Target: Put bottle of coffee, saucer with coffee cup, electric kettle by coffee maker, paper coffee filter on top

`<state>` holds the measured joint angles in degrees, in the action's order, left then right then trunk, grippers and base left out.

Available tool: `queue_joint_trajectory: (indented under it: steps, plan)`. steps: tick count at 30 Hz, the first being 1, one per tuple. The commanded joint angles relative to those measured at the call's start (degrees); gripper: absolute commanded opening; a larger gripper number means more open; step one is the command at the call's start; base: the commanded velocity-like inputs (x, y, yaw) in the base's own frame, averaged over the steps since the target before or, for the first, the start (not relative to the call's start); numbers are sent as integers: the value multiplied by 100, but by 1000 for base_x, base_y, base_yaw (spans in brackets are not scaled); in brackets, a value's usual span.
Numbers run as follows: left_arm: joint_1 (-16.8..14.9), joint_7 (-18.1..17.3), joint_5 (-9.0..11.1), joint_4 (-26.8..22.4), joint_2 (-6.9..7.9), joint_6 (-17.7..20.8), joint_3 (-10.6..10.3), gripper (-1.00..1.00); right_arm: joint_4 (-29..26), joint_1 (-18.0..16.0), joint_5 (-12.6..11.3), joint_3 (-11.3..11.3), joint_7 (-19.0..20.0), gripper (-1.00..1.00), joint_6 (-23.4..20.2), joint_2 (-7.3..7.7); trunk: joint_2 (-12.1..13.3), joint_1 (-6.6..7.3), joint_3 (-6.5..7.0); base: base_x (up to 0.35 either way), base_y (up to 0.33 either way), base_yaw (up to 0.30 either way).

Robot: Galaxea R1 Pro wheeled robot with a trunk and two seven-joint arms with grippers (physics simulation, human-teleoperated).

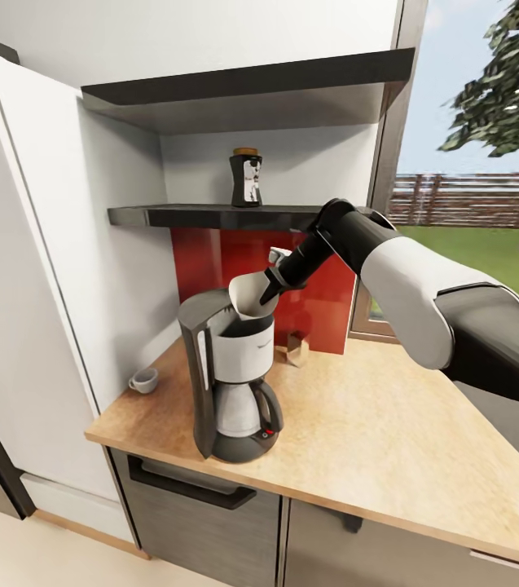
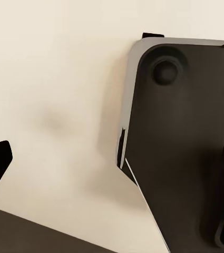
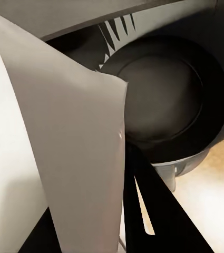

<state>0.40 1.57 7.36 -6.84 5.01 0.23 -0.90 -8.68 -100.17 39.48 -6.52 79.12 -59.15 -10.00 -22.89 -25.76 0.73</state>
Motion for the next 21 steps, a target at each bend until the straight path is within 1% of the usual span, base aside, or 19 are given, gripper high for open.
queue_joint_trajectory:
  steps: [1,9,14,19,21]
  plan:
    - [4,10,55,-10,0,3,-14,100,-11,2,18,-24,50,-100,-85,0,-3,-2,-1,13,-8,0]
    - [4,10,55,-10,0,3,-10,100,-11,10,17,-24,44,-100,-85,0,-3,-2,-1,4,-2,0]
    - [4,10,55,-10,7,19,-7,100,-11,138,23,-24,42,-100,-85,0,-3,-2,-1,8,0,0]
    - [4,10,55,-10,4,8,-7,100,-17,165,25,-24,42,-100,-85,0,-3,-2,-1,204,0,0]
    - [4,10,55,-10,1,5,-11,100,-14,171,25,-24,42,-100,-85,0,-3,-2,-1,86,0,0]
